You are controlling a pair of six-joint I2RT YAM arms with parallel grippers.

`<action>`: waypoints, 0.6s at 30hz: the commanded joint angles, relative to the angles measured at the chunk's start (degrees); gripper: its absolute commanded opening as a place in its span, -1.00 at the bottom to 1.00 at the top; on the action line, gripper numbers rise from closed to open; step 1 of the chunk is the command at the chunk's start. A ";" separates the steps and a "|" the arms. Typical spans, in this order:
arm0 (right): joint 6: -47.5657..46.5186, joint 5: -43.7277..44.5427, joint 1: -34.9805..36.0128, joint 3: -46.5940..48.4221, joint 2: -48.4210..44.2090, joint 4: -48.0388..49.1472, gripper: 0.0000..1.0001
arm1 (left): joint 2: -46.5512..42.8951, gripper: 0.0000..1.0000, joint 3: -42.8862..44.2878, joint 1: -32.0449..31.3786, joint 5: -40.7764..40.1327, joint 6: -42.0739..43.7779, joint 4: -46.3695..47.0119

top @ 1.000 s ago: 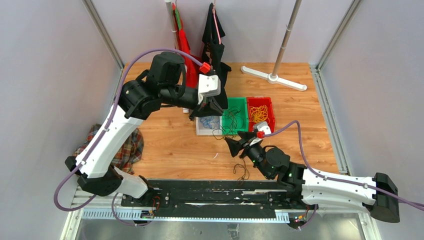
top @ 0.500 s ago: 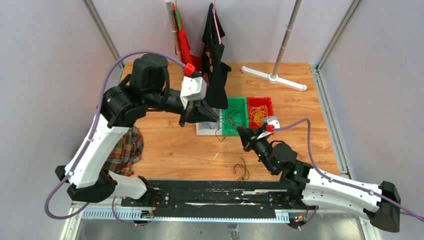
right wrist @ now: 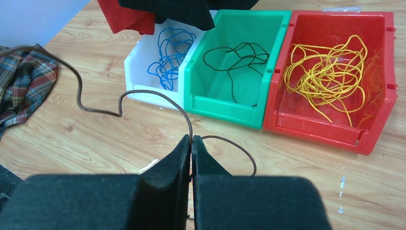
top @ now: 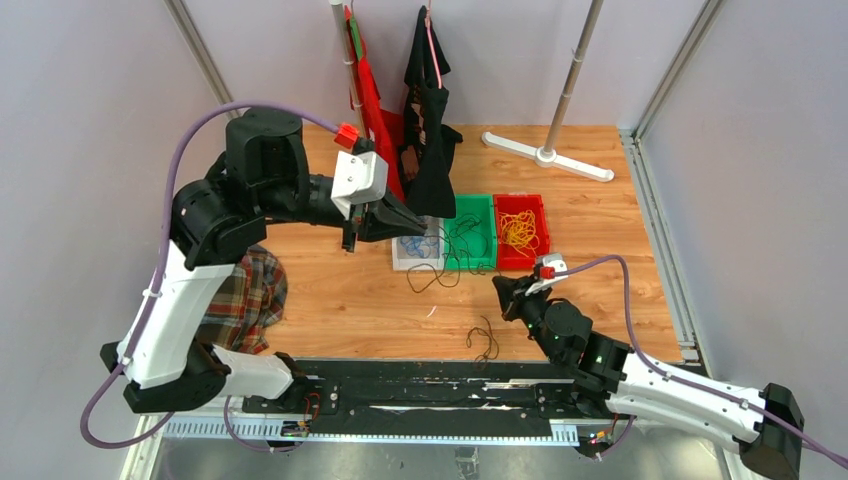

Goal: Untangle the cables

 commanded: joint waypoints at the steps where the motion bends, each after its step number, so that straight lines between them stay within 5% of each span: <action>1: 1.22 0.39 -1.23 0.09 -0.68 0.13 -0.99 | 1.89 -0.99 1.26 -0.33 -0.92 1.27 1.24; 11: 0.95 -1.19 -3.50 8.83 8.67 2.10 -0.28 | 16.20 -0.99 7.25 -0.36 -9.36 3.25 1.97; 18: 2.81 2.67 -5.60 10.80 7.51 -5.12 0.19 | 19.27 -0.99 -2.11 0.53 -25.04 1.34 19.21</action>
